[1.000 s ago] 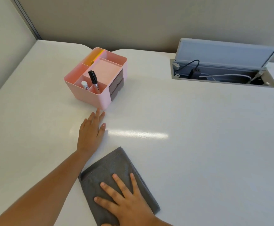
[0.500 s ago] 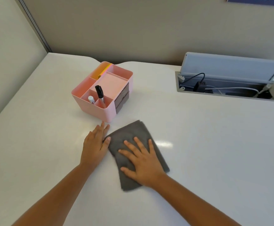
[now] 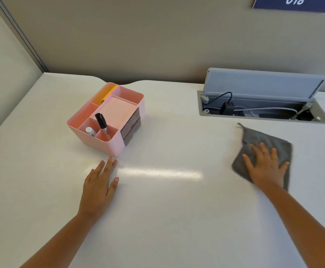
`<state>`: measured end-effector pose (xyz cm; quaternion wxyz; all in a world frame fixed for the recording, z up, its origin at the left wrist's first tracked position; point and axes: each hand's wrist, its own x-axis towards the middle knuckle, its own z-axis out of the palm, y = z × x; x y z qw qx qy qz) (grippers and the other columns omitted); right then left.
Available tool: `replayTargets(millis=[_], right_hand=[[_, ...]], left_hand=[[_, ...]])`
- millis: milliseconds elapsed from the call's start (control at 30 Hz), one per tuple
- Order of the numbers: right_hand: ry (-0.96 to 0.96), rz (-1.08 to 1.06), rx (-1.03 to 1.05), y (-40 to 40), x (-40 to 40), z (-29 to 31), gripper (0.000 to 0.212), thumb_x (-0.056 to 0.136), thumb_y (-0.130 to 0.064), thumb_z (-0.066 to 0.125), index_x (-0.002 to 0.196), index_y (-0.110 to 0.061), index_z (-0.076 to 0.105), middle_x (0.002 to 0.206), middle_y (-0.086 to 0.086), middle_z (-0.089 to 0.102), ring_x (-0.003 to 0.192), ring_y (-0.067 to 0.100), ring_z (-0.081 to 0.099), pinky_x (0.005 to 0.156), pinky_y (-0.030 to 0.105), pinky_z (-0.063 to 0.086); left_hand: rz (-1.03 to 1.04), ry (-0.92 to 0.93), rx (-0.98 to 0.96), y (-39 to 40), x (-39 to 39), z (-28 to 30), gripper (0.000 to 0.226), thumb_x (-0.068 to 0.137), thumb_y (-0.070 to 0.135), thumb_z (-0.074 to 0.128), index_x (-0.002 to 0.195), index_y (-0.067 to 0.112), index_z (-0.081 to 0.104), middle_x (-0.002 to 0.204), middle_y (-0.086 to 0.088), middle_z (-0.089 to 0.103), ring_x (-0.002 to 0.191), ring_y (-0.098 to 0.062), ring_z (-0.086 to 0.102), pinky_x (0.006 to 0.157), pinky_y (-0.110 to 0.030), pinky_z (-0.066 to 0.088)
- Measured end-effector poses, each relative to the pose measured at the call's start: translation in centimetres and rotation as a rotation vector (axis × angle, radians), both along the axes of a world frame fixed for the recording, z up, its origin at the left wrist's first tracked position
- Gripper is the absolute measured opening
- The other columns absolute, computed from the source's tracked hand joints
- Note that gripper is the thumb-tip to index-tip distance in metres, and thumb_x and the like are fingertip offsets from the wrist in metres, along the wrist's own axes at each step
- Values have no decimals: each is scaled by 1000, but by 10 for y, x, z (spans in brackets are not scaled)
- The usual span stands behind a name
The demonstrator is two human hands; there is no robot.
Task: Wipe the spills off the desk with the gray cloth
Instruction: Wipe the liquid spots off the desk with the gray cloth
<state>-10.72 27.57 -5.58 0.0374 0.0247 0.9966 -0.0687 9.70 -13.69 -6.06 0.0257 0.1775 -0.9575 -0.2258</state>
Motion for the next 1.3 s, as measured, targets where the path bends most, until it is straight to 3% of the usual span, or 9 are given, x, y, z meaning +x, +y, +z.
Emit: replayTargets(millis=[167, 267, 500, 733, 867, 1033, 1300], right_hand=[[-43, -267, -30, -3, -21, 2, 67, 89, -64, 22, 147, -30, 18, 159, 2, 7, 145, 32, -2, 108, 70, -1], [-92, -295, -10, -44, -36, 4, 71, 89, -65, 15, 149, -29, 8, 159, 5, 0, 144, 37, -6, 106, 71, -2], [-75, 134, -3, -178, -30, 1, 66, 91, -61, 19, 149, -28, 9, 160, 3, -1, 144, 36, -8, 107, 70, -3], [-72, 548, -6, -253, 65, -5, 67, 89, -62, 19, 148, -33, 5, 160, 0, -3, 143, 35, -14, 104, 66, -15], [-53, 697, -3, -238, 104, -13, 72, 83, -72, 13, 146, -39, 1, 159, -4, -6, 143, 30, -17, 105, 59, -24], [-31, 748, -33, -201, 81, -11, 70, 82, -73, 15, 145, -43, 7, 159, -9, 3, 145, 23, -11, 109, 56, -20], [-20, 320, 50, -29, -23, -3, 65, 87, -66, 19, 146, -41, 5, 159, -8, 4, 146, 25, -1, 110, 65, 0]], left_hand=[[-7, 13, -23, 1, 1, -2, 57, 87, 33, 26, 143, 22, 29, 151, -1, 35, 143, -23, 25, 116, -41, 17], [-15, 19, -38, 2, 1, -2, 64, 82, 37, 19, 143, 21, 30, 150, 0, 36, 143, -22, 25, 115, -40, 17], [-9, 26, -28, 2, 0, 0, 63, 81, 31, 21, 143, 21, 29, 151, -1, 35, 143, -21, 24, 116, -35, 12], [27, 22, 1, 2, 0, 0, 62, 81, 22, 29, 143, 24, 30, 151, -2, 34, 143, -20, 25, 115, -31, 10], [46, 23, 15, 1, -1, 0, 56, 85, 20, 31, 142, 22, 33, 152, -5, 33, 142, -25, 28, 115, -37, 16], [67, 0, 18, 4, 0, 5, 55, 86, 19, 30, 142, 23, 32, 152, -7, 32, 142, -25, 27, 117, -42, 18], [43, 31, -20, 6, 0, 7, 60, 78, 15, 30, 137, 13, 41, 147, -9, 40, 138, -31, 34, 112, -47, 27]])
